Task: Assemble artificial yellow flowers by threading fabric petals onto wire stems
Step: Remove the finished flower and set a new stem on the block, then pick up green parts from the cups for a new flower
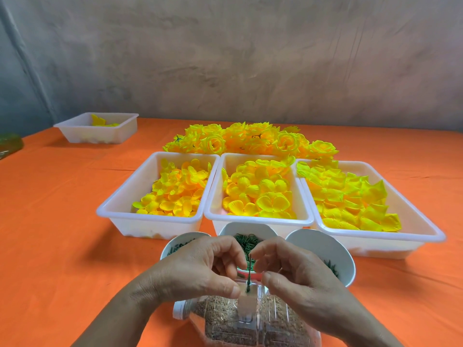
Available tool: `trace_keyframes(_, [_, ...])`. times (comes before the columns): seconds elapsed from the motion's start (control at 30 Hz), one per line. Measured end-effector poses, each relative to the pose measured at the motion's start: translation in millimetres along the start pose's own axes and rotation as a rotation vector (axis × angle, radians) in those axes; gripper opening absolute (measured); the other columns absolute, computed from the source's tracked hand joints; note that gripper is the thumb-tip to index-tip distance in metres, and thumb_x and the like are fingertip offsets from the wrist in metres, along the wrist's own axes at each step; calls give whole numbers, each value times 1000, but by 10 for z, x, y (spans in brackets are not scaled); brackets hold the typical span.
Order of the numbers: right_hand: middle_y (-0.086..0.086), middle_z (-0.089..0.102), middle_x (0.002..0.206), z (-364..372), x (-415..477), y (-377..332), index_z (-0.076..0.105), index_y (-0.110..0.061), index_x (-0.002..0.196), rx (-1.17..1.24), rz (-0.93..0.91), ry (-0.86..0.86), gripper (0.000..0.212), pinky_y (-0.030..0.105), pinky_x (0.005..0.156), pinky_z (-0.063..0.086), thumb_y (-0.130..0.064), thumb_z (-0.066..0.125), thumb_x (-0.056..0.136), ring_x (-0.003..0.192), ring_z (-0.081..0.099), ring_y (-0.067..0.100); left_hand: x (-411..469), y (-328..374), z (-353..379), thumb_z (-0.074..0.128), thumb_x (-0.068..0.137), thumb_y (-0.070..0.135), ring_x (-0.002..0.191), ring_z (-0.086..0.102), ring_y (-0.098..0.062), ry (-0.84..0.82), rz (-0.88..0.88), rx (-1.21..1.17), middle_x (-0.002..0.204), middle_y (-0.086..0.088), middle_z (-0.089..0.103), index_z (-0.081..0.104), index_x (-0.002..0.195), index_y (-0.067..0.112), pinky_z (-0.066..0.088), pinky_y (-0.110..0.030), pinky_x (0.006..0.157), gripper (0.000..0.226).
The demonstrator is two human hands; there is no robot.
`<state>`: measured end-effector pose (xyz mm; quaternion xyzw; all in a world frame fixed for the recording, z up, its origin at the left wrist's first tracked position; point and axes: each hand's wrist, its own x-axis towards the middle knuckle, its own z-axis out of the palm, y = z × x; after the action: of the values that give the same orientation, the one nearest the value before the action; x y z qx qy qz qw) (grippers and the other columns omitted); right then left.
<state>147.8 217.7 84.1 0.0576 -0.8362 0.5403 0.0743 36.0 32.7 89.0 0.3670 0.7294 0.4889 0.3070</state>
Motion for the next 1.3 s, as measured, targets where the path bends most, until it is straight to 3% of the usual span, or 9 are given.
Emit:
trace_keyframes(0.07, [-10,62,76,18,-18,-29,65,-33,90,-29,-32,-45,19,28,62,45,-19,60,79,66,52,6,1,-14,-28,76,61,5,72,55,-15,12,-14,-24,77,0,62,65,87,18,46,-24,65,30])
trace_keyframes(0.17, [-5,64,79,60,-16,-59,63,-23,82,-67,-72,-55,2,36,63,48,-22,65,81,66,55,15,5,-22,-69,74,61,5,66,54,-10,54,-28,-40,72,5,61,66,85,17,44,-18,61,29])
trace_keyframes(0.43, [-3,64,77,84,29,26,67,-29,74,-162,-154,-3,11,16,60,42,-22,72,82,61,53,3,27,-75,-173,73,63,5,64,55,-5,130,-26,-84,69,8,61,66,86,15,44,-17,60,25])
trace_keyframes(0.67, [-2,68,83,74,57,59,67,-29,80,-138,-183,-19,7,25,60,50,-35,67,79,62,59,10,62,-176,-285,75,63,7,65,56,-8,189,-5,-136,70,2,63,68,81,18,48,-20,64,22])
trace_keyframes(0.9, [-5,71,96,-168,113,76,66,-48,109,-1,-2,-93,41,30,69,53,-42,76,69,73,65,21,269,-346,-772,77,74,1,62,52,-10,619,-52,-154,67,6,61,67,81,15,46,-20,57,19])
trace_keyframes(1.03, [-2,74,86,-339,397,158,74,-35,98,-60,22,104,19,36,73,52,-23,74,83,78,67,21,480,-538,-1169,69,84,0,75,57,-23,884,-158,-3,79,-3,64,66,81,18,50,-37,73,18])
trace_keyframes(1.1, [-6,74,82,-424,621,253,75,-29,91,-134,45,202,16,26,74,51,-14,71,86,79,68,13,585,-593,-1289,68,84,6,83,60,-27,935,-208,138,87,-4,67,65,81,23,52,-43,82,18])
trace_keyframes(1.2, [-15,72,80,-499,991,389,73,-29,90,-319,78,318,16,8,66,43,-14,68,87,77,65,0,740,-631,-1340,67,83,13,90,64,-27,919,-311,340,96,-3,70,62,77,29,52,-37,81,18])
trace_keyframes(1.3, [-9,73,91,-512,1260,525,74,-25,96,-493,147,308,14,16,73,45,-17,64,89,87,66,9,880,-659,-1329,67,84,19,96,65,-28,814,-437,515,101,-4,72,63,76,29,54,-34,83,14])
